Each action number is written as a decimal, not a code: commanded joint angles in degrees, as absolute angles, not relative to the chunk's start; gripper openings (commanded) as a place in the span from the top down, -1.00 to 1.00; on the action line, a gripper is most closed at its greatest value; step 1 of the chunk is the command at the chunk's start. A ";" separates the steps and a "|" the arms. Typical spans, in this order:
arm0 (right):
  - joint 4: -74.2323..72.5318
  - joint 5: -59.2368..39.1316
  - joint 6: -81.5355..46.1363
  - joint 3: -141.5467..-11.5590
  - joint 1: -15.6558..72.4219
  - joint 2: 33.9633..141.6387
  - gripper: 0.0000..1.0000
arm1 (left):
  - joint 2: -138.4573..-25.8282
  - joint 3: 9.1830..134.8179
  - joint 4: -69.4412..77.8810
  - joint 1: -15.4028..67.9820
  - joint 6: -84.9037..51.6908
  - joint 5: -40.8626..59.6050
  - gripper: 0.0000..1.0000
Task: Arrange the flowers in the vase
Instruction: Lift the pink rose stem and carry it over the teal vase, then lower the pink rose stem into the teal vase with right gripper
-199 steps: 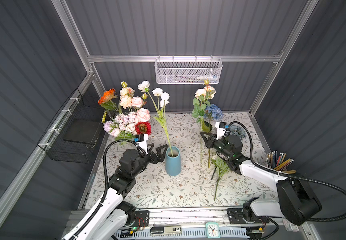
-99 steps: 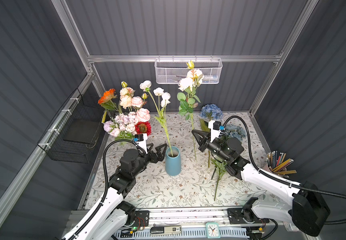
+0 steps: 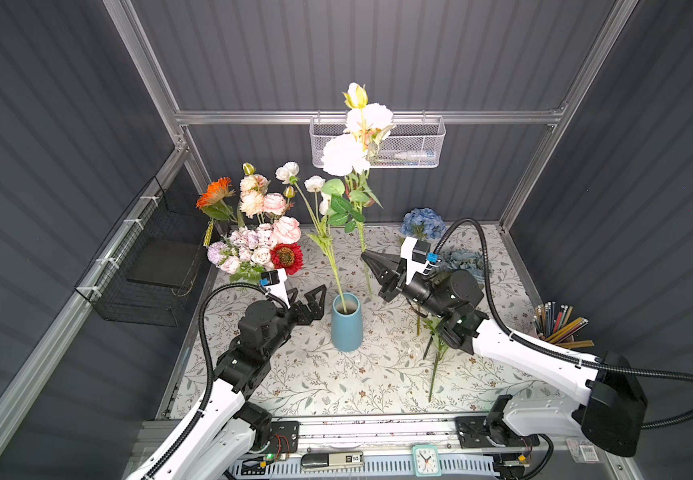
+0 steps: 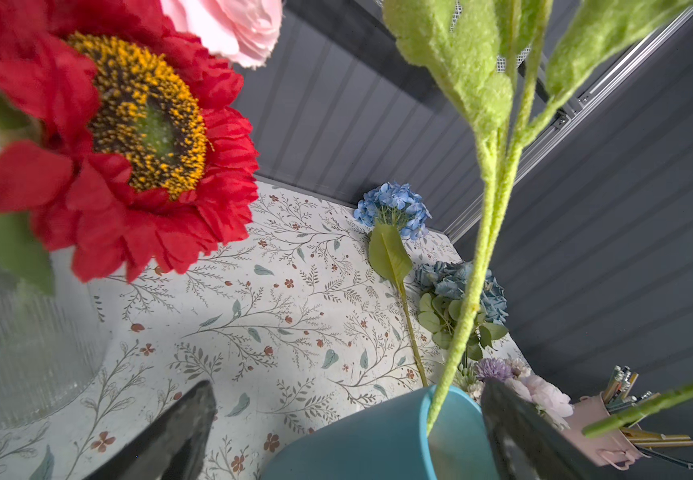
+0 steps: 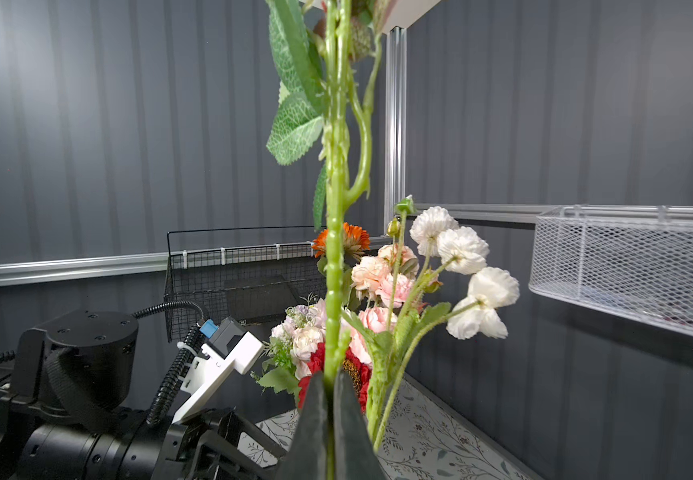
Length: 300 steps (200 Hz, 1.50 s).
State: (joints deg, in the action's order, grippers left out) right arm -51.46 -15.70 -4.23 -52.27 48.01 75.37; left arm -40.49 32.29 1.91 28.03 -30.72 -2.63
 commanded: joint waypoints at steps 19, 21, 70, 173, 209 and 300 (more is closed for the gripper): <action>-59.06 -18.64 -1.75 -55.98 50.07 80.29 1.00 | -37.89 31.73 -0.67 27.86 -30.87 -5.28 -0.99; -59.19 -18.63 -1.75 -56.05 50.16 80.52 1.00 | -37.82 31.73 -0.76 27.86 -30.85 -5.34 -0.99; -63.35 -20.19 -5.16 -55.73 51.14 86.27 1.00 | -36.36 31.51 -1.27 27.86 -28.95 -3.85 -1.00; -63.52 -12.03 -7.90 -45.81 52.91 90.29 1.00 | -34.04 30.38 2.35 27.86 -26.58 1.19 -0.99; -59.09 -9.63 -5.49 -42.60 52.88 88.14 1.00 | -34.91 30.93 5.17 27.86 -26.21 6.37 -0.99; -43.52 -9.77 -0.39 -43.48 52.99 84.57 1.00 | -45.67 32.66 16.02 27.86 -28.56 13.55 -0.99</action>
